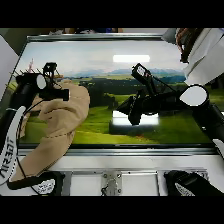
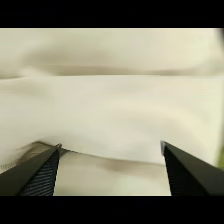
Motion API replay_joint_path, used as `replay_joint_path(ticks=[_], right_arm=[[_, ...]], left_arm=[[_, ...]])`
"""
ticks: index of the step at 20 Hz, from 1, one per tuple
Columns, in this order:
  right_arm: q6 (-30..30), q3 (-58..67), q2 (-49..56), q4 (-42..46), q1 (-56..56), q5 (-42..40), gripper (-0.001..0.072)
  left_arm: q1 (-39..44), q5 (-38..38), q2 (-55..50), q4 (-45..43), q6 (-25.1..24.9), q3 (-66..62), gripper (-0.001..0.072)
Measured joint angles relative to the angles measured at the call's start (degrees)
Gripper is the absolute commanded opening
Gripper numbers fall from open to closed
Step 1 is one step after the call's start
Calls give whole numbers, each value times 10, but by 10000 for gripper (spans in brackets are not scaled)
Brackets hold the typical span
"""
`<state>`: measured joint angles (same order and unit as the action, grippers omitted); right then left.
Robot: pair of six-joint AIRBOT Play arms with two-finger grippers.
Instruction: Fold the clothes and pants, and hang the long-sleeved shirts on hangers.
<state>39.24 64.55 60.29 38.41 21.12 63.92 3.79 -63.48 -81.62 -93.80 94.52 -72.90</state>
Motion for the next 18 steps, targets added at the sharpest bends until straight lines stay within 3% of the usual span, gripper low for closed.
replay_joint_path(ticks=[5, 6, 7, 8, 13, 18], right_arm=[[0, 0, 0, 0, 0, 0, 28], [0, 0, 0, 0, 0, 0, 28], [0, 0, 0, 0, 0, 0, 28], [0, 0, 0, 0, 0, 0, 28], [2, 0, 0, -14, 0, 1, 28], [9, 6, -8, -52, -17, 19, 26]], left_arm=[[-26, 27, -96, -29, 47, 13, 691], [-26, 31, -109, -32, 53, 14, 528], [-25, 35, -119, -33, 62, 15, 221], [-24, 38, -126, -34, 69, 15, 41], [-16, 31, -123, -16, 85, -32, 22], [63, 20, -18, 61, 54, -145, 22]])
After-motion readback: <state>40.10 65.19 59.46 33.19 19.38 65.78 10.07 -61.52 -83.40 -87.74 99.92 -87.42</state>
